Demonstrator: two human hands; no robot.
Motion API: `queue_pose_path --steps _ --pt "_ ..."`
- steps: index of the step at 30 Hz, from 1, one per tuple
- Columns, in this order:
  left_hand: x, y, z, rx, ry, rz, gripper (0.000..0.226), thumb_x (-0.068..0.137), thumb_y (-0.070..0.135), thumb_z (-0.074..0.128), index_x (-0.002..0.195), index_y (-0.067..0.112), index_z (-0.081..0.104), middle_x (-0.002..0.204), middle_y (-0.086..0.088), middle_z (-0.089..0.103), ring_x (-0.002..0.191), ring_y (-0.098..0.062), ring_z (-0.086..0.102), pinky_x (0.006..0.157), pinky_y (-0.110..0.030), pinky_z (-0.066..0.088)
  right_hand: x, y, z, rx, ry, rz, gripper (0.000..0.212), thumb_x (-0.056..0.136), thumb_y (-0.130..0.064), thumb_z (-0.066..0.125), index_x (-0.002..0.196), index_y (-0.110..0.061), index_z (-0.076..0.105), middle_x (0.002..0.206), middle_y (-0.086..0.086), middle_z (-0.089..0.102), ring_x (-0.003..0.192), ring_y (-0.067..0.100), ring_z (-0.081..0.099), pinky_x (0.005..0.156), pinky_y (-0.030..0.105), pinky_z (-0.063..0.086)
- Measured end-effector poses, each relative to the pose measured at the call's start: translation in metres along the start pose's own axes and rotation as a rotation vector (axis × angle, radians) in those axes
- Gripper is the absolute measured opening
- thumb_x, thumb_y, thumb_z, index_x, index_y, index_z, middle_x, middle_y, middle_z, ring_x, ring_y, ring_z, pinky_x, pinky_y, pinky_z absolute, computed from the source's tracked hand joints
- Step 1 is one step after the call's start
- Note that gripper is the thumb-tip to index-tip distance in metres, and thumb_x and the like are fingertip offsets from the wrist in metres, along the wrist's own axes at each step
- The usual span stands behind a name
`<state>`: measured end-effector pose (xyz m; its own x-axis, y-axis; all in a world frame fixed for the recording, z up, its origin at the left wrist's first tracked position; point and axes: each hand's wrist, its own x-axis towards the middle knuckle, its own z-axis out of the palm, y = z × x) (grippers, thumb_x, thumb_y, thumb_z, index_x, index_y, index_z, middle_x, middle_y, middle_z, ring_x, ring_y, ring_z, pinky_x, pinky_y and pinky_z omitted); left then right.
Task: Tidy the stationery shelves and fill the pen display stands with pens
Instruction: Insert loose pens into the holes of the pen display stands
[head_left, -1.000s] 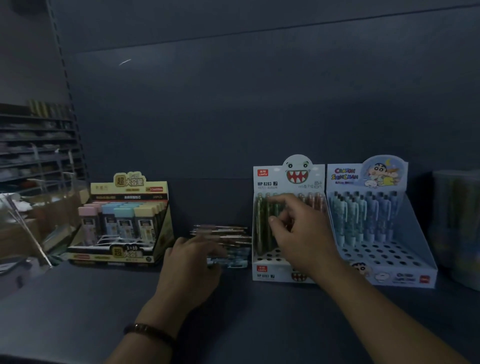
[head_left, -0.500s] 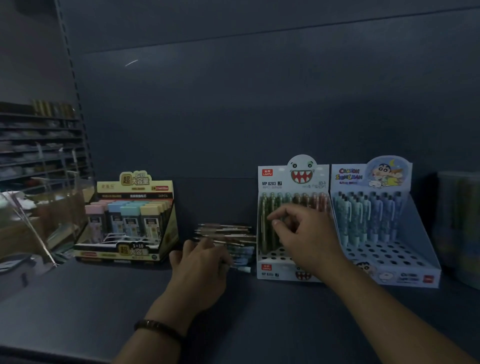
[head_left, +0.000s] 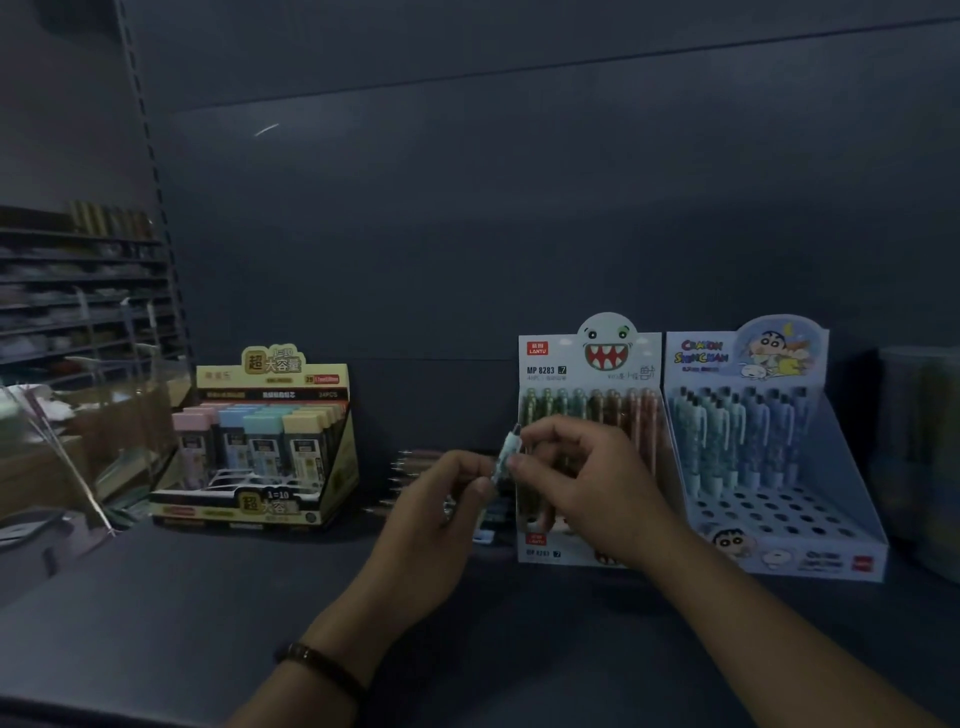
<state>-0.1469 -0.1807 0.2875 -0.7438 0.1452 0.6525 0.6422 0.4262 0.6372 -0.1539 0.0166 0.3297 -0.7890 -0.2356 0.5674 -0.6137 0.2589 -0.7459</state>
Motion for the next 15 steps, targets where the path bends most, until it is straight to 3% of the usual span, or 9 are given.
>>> queue_pose_path --steps 2,5,9,11,15 --pt "-0.001 0.004 0.001 -0.039 -0.017 0.000 0.017 0.106 0.009 0.057 0.109 0.021 0.069 0.103 0.008 0.072 0.098 -0.015 0.068 0.082 -0.025 0.055 0.001 -0.001 0.001 0.043 0.022 0.020 0.004 0.096 -0.019 0.076 0.094 -0.017 0.073 0.081 0.004 0.073 0.053 0.034 0.070 0.044 0.025 0.050" --pt "-0.001 0.002 0.001 -0.086 -0.028 -0.054 0.014 0.103 0.012 0.064 0.110 0.022 0.070 0.103 0.008 0.074 0.099 -0.014 0.070 0.083 -0.031 0.059 0.003 -0.002 -0.001 0.124 0.091 0.068 0.008 0.096 -0.016 0.075 0.091 -0.011 0.072 0.082 0.010 0.073 0.054 0.035 0.072 0.040 0.027 0.046" --pt "-0.004 0.001 0.003 -0.074 -0.068 -0.076 0.017 0.099 0.009 0.069 0.105 0.024 0.073 0.100 0.008 0.075 0.097 -0.010 0.069 0.079 -0.021 0.055 0.005 -0.004 -0.004 0.191 0.216 0.101 0.008 0.095 -0.014 0.076 0.094 -0.007 0.072 0.080 0.011 0.074 0.051 0.032 0.070 0.041 0.027 0.048" --pt "-0.005 0.002 0.004 -0.096 -0.089 -0.090 0.017 0.099 0.008 0.069 0.105 0.024 0.073 0.099 0.005 0.076 0.096 -0.010 0.070 0.078 -0.019 0.053 0.006 -0.005 -0.004 0.191 0.252 0.107 0.007 0.095 -0.015 0.076 0.094 -0.009 0.072 0.080 0.009 0.074 0.052 0.029 0.070 0.041 0.025 0.047" --pt "0.001 0.008 0.006 -0.121 -0.057 -0.100 0.016 0.099 0.008 0.070 0.106 0.022 0.074 0.098 0.000 0.076 0.095 -0.015 0.071 0.078 -0.030 0.058 0.008 -0.011 -0.006 0.126 0.274 0.070 0.008 0.097 -0.019 0.075 0.091 -0.016 0.071 0.079 0.006 0.074 0.061 0.027 0.075 0.043 0.027 0.049"
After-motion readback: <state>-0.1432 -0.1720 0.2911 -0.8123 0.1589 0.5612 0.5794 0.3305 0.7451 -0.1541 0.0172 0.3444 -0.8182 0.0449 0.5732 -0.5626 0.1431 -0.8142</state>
